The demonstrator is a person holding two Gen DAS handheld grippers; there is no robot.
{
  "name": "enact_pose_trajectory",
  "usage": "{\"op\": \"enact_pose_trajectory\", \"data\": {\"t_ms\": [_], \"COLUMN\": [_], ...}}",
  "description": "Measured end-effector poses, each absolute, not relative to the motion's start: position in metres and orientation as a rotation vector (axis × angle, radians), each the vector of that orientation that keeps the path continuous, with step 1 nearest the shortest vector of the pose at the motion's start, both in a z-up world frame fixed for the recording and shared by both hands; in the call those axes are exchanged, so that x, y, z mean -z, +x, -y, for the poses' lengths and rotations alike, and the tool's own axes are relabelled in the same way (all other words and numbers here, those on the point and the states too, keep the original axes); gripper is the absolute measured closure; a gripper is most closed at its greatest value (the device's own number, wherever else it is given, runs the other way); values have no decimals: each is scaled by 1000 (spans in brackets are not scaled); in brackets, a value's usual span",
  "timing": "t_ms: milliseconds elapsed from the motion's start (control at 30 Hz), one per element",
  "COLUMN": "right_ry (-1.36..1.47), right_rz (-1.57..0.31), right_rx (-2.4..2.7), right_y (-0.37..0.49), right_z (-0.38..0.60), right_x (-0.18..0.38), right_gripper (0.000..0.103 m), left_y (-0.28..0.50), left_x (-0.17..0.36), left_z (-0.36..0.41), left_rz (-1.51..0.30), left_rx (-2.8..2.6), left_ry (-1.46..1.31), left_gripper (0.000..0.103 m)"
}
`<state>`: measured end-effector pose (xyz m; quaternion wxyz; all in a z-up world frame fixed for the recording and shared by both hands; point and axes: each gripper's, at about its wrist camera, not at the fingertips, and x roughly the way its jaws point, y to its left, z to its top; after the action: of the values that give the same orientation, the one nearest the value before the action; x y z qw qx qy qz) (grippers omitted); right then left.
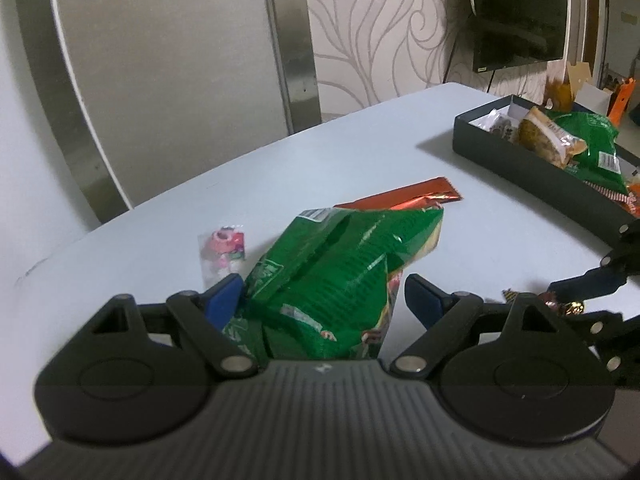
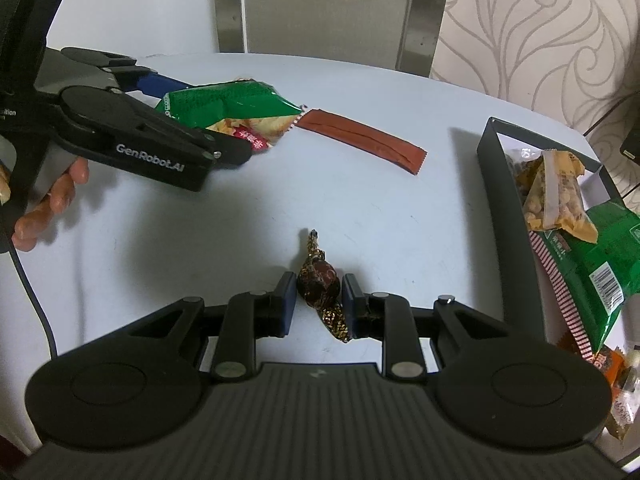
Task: Organize snacks
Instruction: 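Grasp the wrapped chocolate with the right tool while the left tool grasps the green chip bag, then lift the green bag with the left tool while the right tool carries the chocolate toward the box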
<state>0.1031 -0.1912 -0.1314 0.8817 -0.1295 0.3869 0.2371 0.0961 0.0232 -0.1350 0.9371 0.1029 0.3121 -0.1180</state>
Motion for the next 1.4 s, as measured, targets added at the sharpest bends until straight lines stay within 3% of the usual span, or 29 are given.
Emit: {"op": "enact_pose_trajectory", "data": {"t_ms": [233, 733, 1400], "right_ry": [-279, -264, -235], "right_rz": [-803, -785, -759], "right_rx": [-481, -474, -505], "right_y": [98, 86, 53], "right_z": [190, 199, 200], "right_x": [131, 124, 118], "right_gripper": [76, 76, 76], "left_y": [88, 75, 20], "left_x": [136, 134, 128], "left_z": [-14, -14, -37], "left_rz": [-632, -629, -620], "left_rx": [248, 200, 159], "left_ry": [210, 161, 61], "left_gripper": [28, 39, 42]}}
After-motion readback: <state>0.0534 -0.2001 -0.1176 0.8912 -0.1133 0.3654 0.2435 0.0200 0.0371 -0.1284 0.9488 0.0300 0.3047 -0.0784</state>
